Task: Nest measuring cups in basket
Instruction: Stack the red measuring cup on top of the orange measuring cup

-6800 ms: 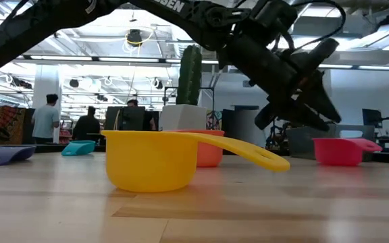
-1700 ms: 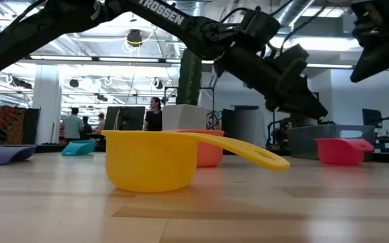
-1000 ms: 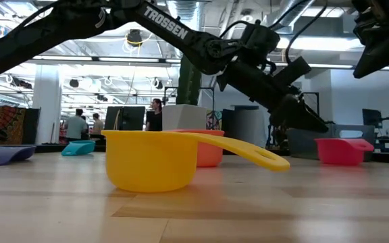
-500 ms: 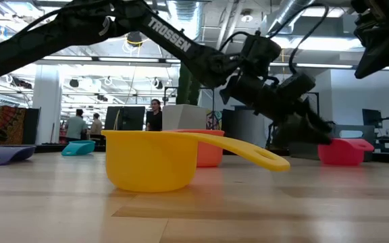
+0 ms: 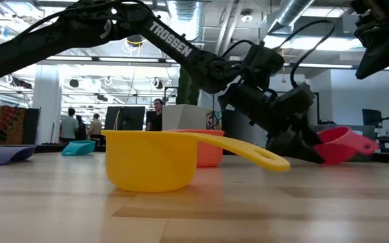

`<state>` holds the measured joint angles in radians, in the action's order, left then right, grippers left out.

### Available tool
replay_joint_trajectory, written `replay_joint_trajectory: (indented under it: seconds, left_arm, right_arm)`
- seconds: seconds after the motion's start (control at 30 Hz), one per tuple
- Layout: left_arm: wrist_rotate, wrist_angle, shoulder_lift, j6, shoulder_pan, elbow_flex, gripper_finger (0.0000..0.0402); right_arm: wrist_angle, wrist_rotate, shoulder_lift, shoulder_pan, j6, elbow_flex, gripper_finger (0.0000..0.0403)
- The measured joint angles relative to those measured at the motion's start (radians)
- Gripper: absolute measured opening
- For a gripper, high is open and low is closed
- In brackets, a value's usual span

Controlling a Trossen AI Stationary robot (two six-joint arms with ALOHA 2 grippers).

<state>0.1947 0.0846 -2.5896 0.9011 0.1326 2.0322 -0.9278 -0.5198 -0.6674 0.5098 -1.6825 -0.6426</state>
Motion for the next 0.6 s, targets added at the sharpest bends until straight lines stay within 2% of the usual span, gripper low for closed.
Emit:
replay_joint_trajectory:
  seconds: [0.17, 0.43, 0.6]
  left_arm:
    - [-0.045, -0.029, 0.0, -0.003, 0.0, 0.027, 0.0141]
    - [-0.049, -0.068, 0.0, 0.001, 0.002, 0.055, 0.002]
    - [-0.054, -0.135, 0.005, 0.032, 0.002, 0.059, 0.0008]
  right_arm:
    - [-0.001, -0.001, 0.0, 0.0, 0.004, 0.0, 0.0024]
    - [-0.007, -0.004, 0.0, 0.0, 0.005, 0.0, 0.0024]
    - [-0.007, -0.009, 0.0, 0.0, 0.008, 0.0, 0.0024]
